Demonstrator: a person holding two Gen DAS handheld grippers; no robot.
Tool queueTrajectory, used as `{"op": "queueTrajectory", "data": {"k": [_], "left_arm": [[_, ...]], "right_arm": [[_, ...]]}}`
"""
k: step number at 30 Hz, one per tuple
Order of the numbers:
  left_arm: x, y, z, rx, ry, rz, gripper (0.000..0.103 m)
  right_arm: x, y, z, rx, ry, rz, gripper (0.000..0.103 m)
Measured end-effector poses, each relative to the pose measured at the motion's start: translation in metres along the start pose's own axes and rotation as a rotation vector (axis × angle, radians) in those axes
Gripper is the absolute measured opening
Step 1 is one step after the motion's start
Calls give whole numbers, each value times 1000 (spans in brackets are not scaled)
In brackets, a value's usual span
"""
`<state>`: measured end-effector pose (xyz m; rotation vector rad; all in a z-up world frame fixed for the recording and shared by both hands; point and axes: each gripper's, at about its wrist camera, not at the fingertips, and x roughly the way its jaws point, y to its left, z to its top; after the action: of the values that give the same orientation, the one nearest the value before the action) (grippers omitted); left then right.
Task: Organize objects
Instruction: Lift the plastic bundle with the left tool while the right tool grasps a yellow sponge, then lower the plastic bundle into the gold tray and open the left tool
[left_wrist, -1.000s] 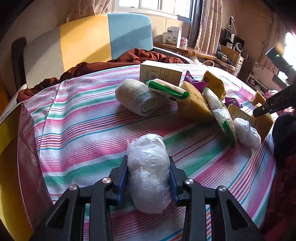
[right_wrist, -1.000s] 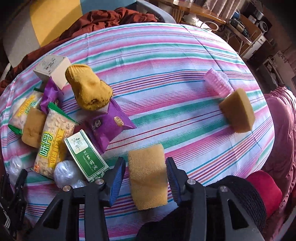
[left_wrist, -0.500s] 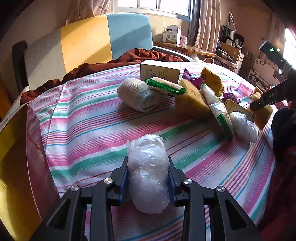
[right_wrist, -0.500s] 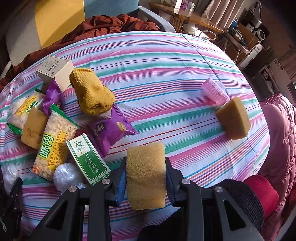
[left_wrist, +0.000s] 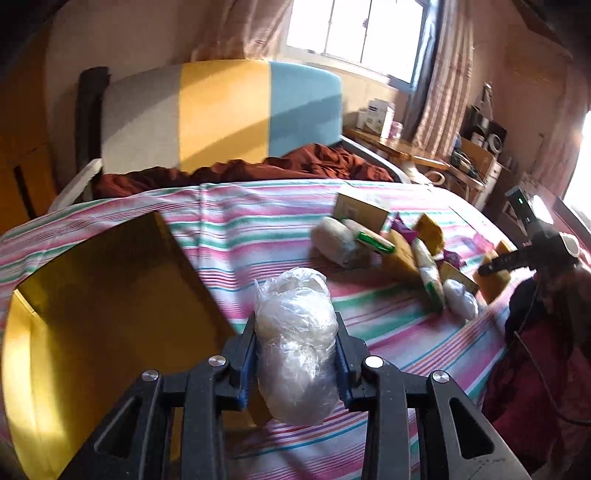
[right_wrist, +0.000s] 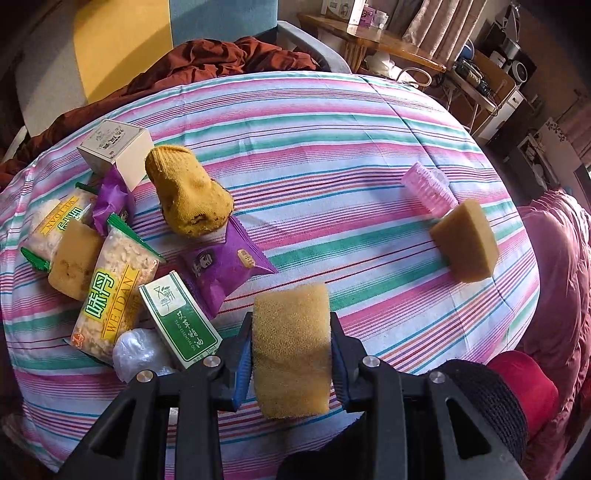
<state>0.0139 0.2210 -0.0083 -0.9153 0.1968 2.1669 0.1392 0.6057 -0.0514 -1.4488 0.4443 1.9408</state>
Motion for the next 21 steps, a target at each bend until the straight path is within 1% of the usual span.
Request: {"op": "queueTrajectory", "data": {"k": [2, 5, 7, 9, 10, 12, 14, 15, 18, 21], "left_arm": [[-15, 36, -1, -64, 2, 88, 35], [-32, 90, -16, -156, 29, 229, 36], [-38, 119, -28, -202, 42, 304, 36], [-39, 141, -39, -228, 69, 381, 36], [-40, 150, -44, -240, 90, 397, 36], [-43, 162, -55, -264, 106, 423, 39], [-47, 166, -64, -255, 117, 443, 46], [-48, 166, -67, -252, 118, 459, 47], [-51, 167, -74, -255, 111, 455, 48], [-52, 169, -76, -265, 101, 469, 49]], "right_arm": [[-1, 0, 0, 0, -10, -1, 35], [-2, 0, 1, 2, -20, -3, 35], [-3, 0, 1, -1, -24, -2, 35], [-2, 0, 1, -3, -24, -2, 35], [-2, 0, 1, -3, -25, -3, 35], [-3, 0, 0, -1, -26, -3, 35], [-3, 0, 0, -1, -27, -6, 35], [-4, 1, -1, -1, -27, -8, 35], [-4, 1, -1, -4, -25, -12, 35], [-3, 1, -2, -6, -23, -17, 35]]}}
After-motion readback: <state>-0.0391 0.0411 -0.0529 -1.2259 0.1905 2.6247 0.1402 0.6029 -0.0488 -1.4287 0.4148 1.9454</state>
